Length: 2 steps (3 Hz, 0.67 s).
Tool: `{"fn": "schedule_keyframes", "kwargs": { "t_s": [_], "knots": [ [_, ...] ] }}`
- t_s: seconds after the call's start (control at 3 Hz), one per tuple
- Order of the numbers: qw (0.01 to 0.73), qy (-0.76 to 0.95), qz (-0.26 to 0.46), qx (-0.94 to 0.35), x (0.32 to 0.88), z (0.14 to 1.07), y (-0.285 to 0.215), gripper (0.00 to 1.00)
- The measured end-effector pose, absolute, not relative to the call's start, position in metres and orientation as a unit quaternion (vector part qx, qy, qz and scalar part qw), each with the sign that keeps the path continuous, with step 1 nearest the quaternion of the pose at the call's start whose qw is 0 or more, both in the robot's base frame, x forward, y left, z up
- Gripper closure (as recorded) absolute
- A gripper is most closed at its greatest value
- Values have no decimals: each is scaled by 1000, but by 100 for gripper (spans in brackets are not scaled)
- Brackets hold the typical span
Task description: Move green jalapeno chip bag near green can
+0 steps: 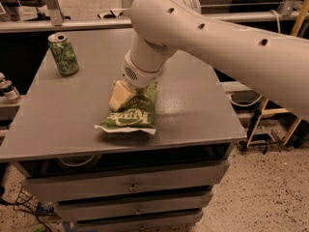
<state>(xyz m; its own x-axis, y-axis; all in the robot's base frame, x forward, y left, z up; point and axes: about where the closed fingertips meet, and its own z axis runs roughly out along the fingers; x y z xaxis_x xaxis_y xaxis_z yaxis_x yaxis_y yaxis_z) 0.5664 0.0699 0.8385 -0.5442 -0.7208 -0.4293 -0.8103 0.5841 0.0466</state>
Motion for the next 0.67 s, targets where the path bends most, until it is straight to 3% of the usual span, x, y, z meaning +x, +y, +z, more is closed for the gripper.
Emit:
{"fn": "schedule_keyframes", "kwargs": {
  "t_s": [0.33,0.67],
  "knots": [
    [202,864,127,-444,572,843,72,72],
    [280,829,143,-462,594,892,72,100]
  ]
}}
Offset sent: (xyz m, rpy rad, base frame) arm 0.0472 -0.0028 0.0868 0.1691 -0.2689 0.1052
